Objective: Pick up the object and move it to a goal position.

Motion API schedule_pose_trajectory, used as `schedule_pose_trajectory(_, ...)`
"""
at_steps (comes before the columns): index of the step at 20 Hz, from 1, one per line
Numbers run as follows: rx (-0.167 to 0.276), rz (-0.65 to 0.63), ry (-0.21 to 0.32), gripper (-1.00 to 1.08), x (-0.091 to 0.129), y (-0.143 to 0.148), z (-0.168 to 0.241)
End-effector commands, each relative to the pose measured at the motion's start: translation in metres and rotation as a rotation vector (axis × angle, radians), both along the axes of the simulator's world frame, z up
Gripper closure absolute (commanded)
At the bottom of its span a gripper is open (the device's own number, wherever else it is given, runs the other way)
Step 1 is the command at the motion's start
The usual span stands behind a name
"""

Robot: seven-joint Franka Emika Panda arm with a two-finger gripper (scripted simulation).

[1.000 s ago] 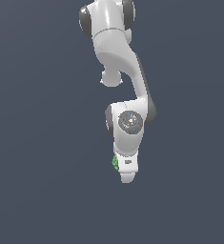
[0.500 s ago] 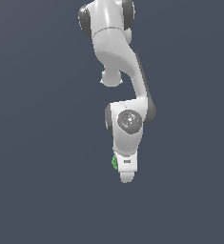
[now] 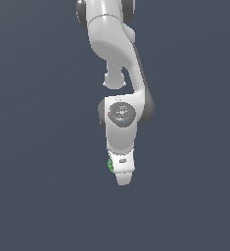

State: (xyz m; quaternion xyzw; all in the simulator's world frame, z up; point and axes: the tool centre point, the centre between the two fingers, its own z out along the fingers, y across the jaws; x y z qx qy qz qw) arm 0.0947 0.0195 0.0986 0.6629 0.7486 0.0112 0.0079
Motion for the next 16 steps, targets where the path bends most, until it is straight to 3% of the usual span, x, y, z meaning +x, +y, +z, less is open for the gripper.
schedule_pose_trajectory(1, 0.001, 0.027, -0.011, 1.08, 0.001, -0.013, 0.015)
schedule_pose_trajectory(16, 0.021, 0.232, -0.089, 1.08, 0.016, -0.105, 0.124)
